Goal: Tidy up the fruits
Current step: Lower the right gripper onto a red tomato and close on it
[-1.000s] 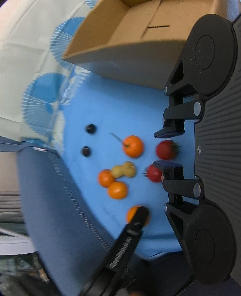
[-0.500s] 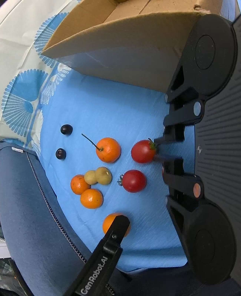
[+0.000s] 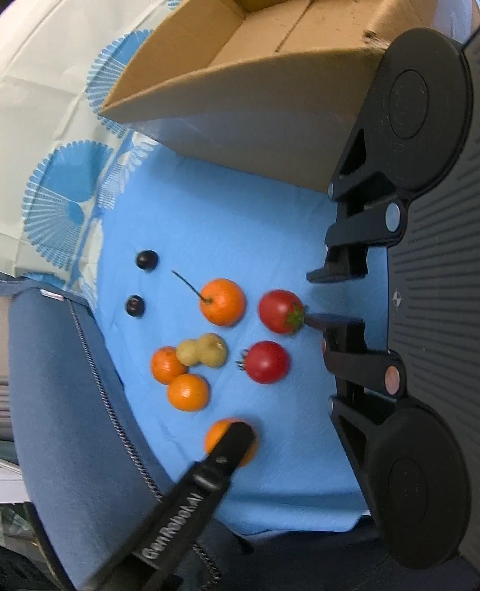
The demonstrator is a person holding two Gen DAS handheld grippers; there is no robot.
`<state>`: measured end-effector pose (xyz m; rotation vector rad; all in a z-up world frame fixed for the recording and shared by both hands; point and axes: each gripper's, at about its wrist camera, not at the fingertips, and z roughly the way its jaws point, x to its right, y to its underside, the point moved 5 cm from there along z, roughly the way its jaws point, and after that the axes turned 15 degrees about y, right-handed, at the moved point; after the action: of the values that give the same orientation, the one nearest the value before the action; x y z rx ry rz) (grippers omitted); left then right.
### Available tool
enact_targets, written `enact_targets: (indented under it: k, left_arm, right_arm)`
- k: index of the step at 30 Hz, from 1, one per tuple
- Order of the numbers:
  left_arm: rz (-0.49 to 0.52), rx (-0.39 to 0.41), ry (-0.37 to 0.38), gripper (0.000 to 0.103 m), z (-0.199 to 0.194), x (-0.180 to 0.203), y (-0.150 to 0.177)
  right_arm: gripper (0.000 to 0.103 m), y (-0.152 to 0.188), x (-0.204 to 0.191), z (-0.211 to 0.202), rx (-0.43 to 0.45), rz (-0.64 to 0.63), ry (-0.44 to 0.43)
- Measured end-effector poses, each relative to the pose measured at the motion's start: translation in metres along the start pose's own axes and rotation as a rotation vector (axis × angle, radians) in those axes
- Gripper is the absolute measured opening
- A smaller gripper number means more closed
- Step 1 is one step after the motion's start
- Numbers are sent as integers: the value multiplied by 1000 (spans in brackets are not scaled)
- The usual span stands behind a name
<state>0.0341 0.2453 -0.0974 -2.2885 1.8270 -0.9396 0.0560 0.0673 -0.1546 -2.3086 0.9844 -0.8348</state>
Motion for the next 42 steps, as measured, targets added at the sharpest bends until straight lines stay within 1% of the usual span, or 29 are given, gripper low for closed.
enact_targets:
  k: [2, 5, 10, 13, 15, 16, 22, 26, 30, 34, 36, 42]
  left_arm:
    - [-5, 1, 2, 42, -1, -1, 0]
    - [-15, 0, 3, 42, -2, -2, 1]
    - [-11, -8, -7, 42, -1, -1, 2]
    - [-5, -20, -15, 42, 2, 0, 2]
    - [-5, -32, -15, 42, 5, 1, 2]
    - [-6, -38, -14, 42, 6, 0, 2]
    - [-8, -69, -17, 42, 16, 0, 0]
    - [0, -91, -14, 42, 22, 1, -1]
    - [2, -112, -20, 42, 28, 1, -2]
    - [2, -126, -19, 42, 33, 1, -3]
    - [5, -128, -22, 42, 34, 1, -3]
    - [1, -118, -17, 42, 32, 1, -1]
  right_arm:
    - [33, -5, 0, -1, 19, 18, -8]
    - [38, -12, -2, 4, 31, 33, -3]
    - [39, -18, -3, 18, 6, 63, -9]
    - [38, -19, -2, 21, 3, 81, -20]
    - [31, -18, -2, 22, -3, 86, -37]
    - [26, -18, -2, 22, -5, 94, -58]
    - [26, -15, -2, 13, 14, 70, -66]
    - [26, -14, 0, -2, 14, 43, -35]
    - [26, -8, 5, -10, -26, 49, -37]
    - [26, 5, 5, -1, -85, 50, -70]
    - [27, 5, 2, -2, -67, 44, -68]
    - [28, 3, 3, -2, -55, 53, -65]
